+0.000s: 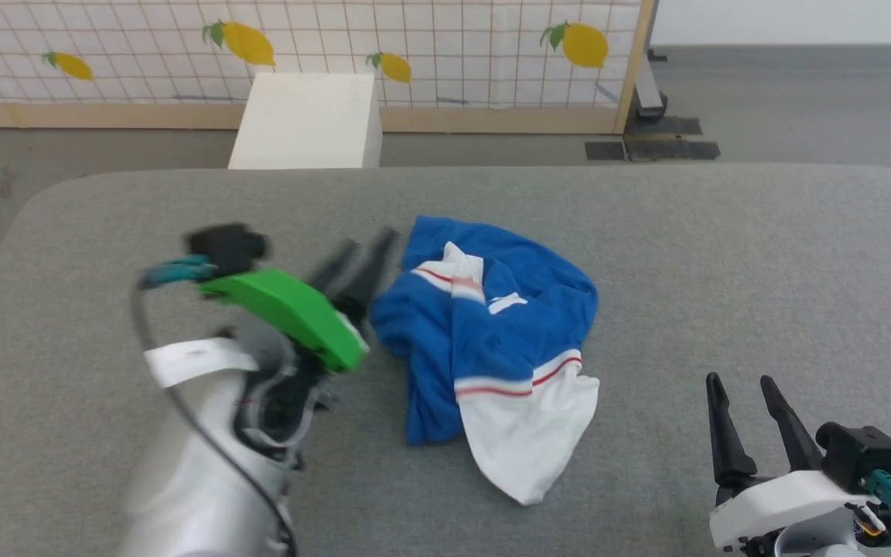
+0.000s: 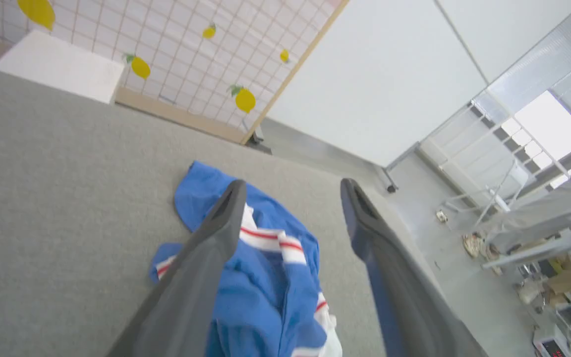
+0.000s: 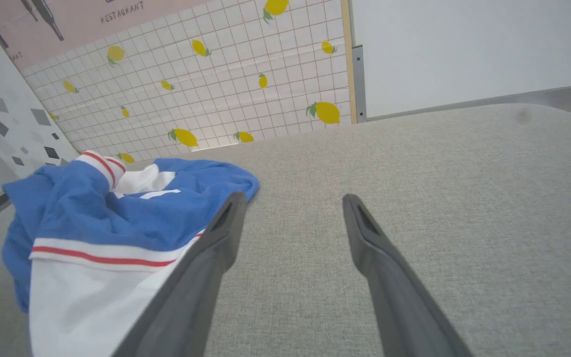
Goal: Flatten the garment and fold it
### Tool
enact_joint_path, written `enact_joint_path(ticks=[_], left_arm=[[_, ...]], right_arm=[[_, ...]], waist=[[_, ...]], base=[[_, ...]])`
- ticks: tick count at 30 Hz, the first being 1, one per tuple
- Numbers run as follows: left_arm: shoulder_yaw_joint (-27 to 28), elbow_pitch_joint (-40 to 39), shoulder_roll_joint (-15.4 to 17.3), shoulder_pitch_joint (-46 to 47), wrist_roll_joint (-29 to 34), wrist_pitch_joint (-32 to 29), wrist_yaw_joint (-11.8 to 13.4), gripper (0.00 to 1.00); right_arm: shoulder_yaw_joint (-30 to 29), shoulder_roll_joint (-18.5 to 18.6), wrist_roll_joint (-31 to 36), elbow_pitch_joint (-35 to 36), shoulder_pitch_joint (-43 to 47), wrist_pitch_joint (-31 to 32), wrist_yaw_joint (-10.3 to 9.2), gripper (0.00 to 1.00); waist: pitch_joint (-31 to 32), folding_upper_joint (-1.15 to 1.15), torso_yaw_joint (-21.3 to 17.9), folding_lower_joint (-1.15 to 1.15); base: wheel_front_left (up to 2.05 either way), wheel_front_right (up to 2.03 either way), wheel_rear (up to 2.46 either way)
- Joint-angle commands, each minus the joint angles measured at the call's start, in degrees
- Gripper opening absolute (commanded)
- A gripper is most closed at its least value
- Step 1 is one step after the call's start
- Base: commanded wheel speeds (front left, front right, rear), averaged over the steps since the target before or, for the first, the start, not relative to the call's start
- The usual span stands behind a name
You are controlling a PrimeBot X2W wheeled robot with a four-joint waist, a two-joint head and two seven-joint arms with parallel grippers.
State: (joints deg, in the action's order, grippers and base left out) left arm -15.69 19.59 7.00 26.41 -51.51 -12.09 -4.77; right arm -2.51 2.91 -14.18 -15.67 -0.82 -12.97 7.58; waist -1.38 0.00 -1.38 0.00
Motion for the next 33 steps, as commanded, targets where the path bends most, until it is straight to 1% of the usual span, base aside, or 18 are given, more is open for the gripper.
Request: enact_joint_path(ticks=[1, 2, 4, 7, 10, 13, 16, 19, 20, 22, 26, 27, 29, 33], left_arm=[[1.4, -1.5, 2.0, 0.0, 1.6, 3.3, 0.5, 1.0], [2.1, -2.3, 3.0, -0.6, 2.8, 5.2, 0.7, 1.0], [3.3, -3.7, 5.9, -2.1, 7.4, 11.2, 1.9, 1.0], [3.4, -4.4, 9.9, -6.7, 15.6, 20.6, 3.9, 1.0], [3.3, -4.6, 11.1, -11.0, 19.8, 25.2, 5.6, 1.0], [4.0, -5.8, 10.5, -15.9, 22.8, 26.8, 7.2, 1.0], [5.1, -8.1, 9.2, -19.3, 24.8, 27.0, 7.8, 1.0], [6.8, -10.8, 8.2, -21.4, 26.7, 27.1, 8.1, 1.0], [7.3, -11.6, 7.9, -21.9, 27.4, 27.1, 8.1, 1.0], [7.6, -12.4, 7.4, -22.4, 28.5, 27.1, 7.8, 1.0], [8.3, -12.9, 6.5, -21.3, 29.6, 27.1, 6.7, 1.0], [8.5, -12.6, 6.0, -20.5, 30.0, 27.1, 6.1, 1.0], [8.8, -12.3, 5.3, -19.7, 30.2, 27.1, 5.4, 1.0], [9.7, -11.7, 4.0, -18.4, 31.0, 27.1, 4.3, 1.0]], right_arm=[[0.1, 0.0, -0.3, -0.1, 0.8, -0.3, -0.09, 1.0], [0.3, 0.0, -0.3, -0.1, 0.9, -0.2, -0.09, 1.0], [0.4, 0.0, -0.3, -0.1, 1.1, 0.0, -0.09, 1.0], [1.0, 0.0, -0.4, -0.2, 1.3, 1.1, -0.09, 1.0], [1.1, 0.0, -0.3, -0.4, 1.5, 3.1, -0.09, 1.0], [1.0, 0.0, -0.6, -0.6, 1.6, 5.9, -0.09, 1.0], [0.8, 0.0, -0.9, -0.5, 0.7, 9.8, -0.09, 1.0], [1.7, 0.0, -0.7, -0.3, -2.4, 15.9, -0.09, 1.0], [2.3, 0.0, -0.5, -0.7, -4.1, 19.3, -0.09, 1.0], [3.6, 0.0, 0.7, -1.8, -7.6, 26.5, -0.09, 1.0], [7.2, 0.0, 5.4, -4.7, -14.9, 39.6, -0.09, 1.0], [9.3, 0.0, 8.1, -6.6, -17.6, 44.8, -0.09, 1.0], [10.9, 0.0, 9.6, -8.4, -19.3, 48.3, -0.09, 1.0], [12.7, 0.0, 10.7, -12.3, -20.7, 52.1, -0.09, 1.0]], waist=[[1.3, 0.0, 1.2, 0.0], [1.5, 0.0, 1.4, 0.0], [2.0, 0.0, 1.6, 0.0], [2.6, 0.0, 1.6, 0.0], [2.9, 0.0, 1.7, 0.0], [2.7, 0.0, 1.8, 0.0], [2.0, 0.0, 2.1, 0.0], [0.7, 0.0, 2.4, 0.0], [0.2, 0.0, 2.5, 0.0], [-0.9, 0.0, 2.8, 0.0], [-3.6, 0.0, 4.0, 0.0], [-4.8, 0.0, 4.7, 0.0], [-6.0, 0.0, 5.7, 0.0], [-7.7, 0.0, 7.0, 0.0]], base=[[0.0, 0.0, 0.0], [0.0, 0.0, 0.0], [0.0, 0.0, 0.0], [0.0, 0.0, 0.0], [0.0, 0.0, 0.0], [0.0, 0.0, 0.0], [0.0, 0.0, 0.0], [0.0, 0.0, 0.0], [0.0, 0.0, 0.0], [0.0, 0.0, 0.0], [0.0, 0.0, 0.0], [0.0, 0.0, 0.0], [0.0, 0.0, 0.0], [0.0, 0.0, 0.0]])
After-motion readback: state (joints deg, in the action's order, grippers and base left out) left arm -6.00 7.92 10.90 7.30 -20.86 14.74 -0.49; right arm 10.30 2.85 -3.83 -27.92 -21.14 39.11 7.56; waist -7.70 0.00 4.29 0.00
